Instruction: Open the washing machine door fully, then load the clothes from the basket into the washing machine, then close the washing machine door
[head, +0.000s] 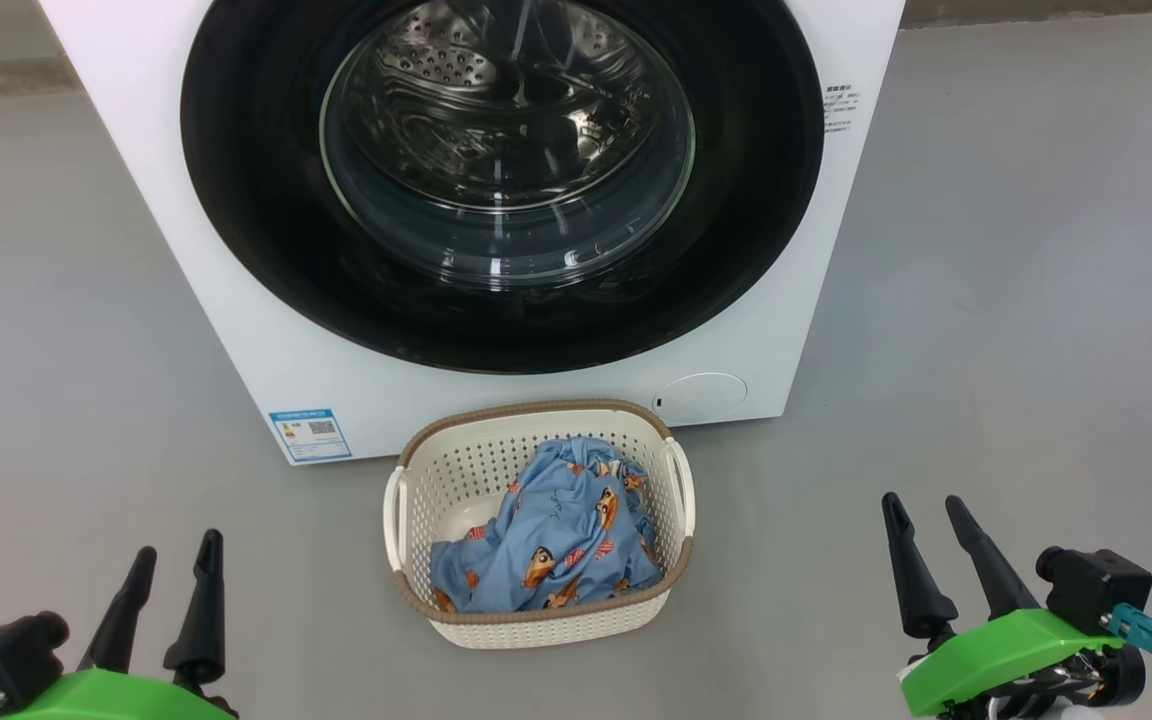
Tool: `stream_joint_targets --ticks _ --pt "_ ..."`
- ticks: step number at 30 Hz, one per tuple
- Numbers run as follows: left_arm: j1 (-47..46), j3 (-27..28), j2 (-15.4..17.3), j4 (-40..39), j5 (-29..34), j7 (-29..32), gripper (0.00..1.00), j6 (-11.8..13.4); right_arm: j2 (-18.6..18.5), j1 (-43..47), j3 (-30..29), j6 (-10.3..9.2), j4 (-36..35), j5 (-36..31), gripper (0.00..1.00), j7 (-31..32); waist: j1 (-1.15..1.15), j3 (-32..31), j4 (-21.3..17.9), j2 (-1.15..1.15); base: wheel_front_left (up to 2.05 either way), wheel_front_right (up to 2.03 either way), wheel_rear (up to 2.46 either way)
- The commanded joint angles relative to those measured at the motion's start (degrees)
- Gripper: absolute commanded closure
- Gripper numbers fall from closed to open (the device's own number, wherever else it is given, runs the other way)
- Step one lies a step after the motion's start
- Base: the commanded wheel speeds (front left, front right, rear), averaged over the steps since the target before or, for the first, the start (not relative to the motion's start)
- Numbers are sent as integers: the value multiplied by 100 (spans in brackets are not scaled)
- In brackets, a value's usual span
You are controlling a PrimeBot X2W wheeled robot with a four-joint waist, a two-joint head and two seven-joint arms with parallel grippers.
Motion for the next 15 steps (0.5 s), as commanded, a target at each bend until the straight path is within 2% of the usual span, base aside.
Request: stream_joint_targets --ticks 1,15 --pt "-230 133 192 -176 202 -91 0 -13 -58 -289 147 8 -138 -260 0 -106 0 -6 -1 0 0 0 0" --pt "-247 90 298 -147 891 -330 0 -15 -69 -406 179 9 -143 -1275 0 -341 0 -62 -12 0 0 0 0"
